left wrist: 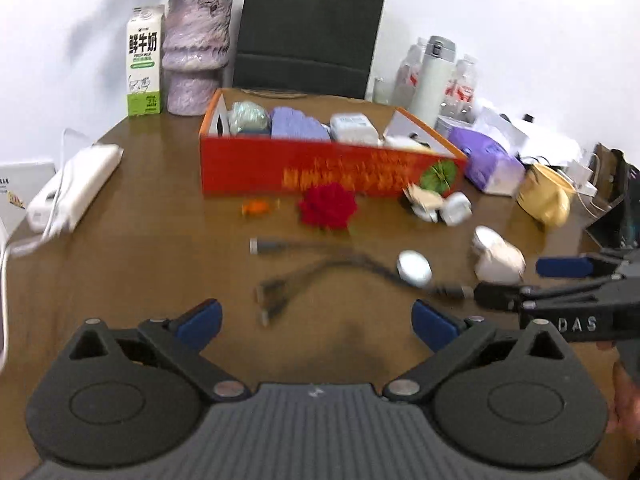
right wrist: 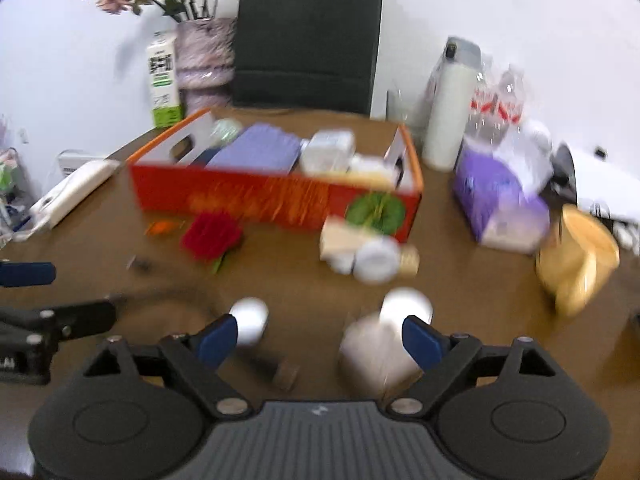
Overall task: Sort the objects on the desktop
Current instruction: 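Withdraw both open tools from the box back over the table, then grasp the red rose with the left tool while the right tool grasps the cream cube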
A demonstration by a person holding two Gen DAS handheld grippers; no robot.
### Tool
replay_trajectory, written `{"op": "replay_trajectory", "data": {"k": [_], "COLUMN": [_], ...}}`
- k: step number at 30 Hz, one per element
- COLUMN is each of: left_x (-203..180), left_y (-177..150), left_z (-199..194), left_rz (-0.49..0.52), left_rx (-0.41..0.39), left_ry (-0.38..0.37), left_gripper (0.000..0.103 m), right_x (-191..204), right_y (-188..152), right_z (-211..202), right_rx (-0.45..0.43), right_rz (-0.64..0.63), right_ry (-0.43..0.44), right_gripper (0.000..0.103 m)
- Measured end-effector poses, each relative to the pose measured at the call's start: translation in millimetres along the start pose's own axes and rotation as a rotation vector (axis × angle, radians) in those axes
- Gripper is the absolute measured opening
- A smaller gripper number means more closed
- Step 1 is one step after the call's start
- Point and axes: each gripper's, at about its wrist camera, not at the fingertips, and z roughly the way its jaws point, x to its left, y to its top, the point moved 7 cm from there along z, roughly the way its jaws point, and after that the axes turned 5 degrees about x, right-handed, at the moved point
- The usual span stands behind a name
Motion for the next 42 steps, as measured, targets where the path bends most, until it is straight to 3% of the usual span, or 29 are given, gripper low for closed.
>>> {"op": "replay_trajectory", "data": {"k": [3,5,11,18,31,36,40,42], "left_x": [0.0,3.0,7.1,8.9,3.4,0.4,-10.8,-15.4], "left_y": [-22.9,-33.4,-47.6,-51.6,-51.9,-40.5,-15.4,-4.3], "left_z": [-13.6,-16.6,-6.2,-0.2,3.8,3.3,8.0,19.3], "left_rz": [0.056,0.073,0.019,0.004,0.044,0.06,0.16,0.188], "left_rx": [-0.061,-0.092,-0.029,-0.011,0.01,-0.024,-0.081,-0.069], "left_ry": [0.077,0.13,0.09,0.091,0.125,0.079,0.046,0.02], "left_gripper": [0.103,0.103,0.103,0.103,0.103,0.103,0.103,0.103], "right_x": [6.3,7.7,15.1,-2.1,-9.3,-8.8,-12.1,-20.6], "right_y": [-39.0,-55.4,-76.8,-74.7,-75.7,-72.5,-53.2,-38.8], "right_z": [-15.2,-21.1,-24.7,-22.4,-25.0,-21.7,-19.3,-16.1], "right_rx": [-0.017,-0.039,-0.055,-0.077,-0.11,-0.093,-0.112,-0.141], "right_rz": [0.006,0.0,0.01,0.127,0.181,0.168,0.099,0.103], "right_ry": [0.052,0.021,0.056,0.042,0.085,0.072,0.013,0.003], "right_gripper": [0.089,0.089,0.09,0.091,0.091,0.09,0.074,0.073]}}
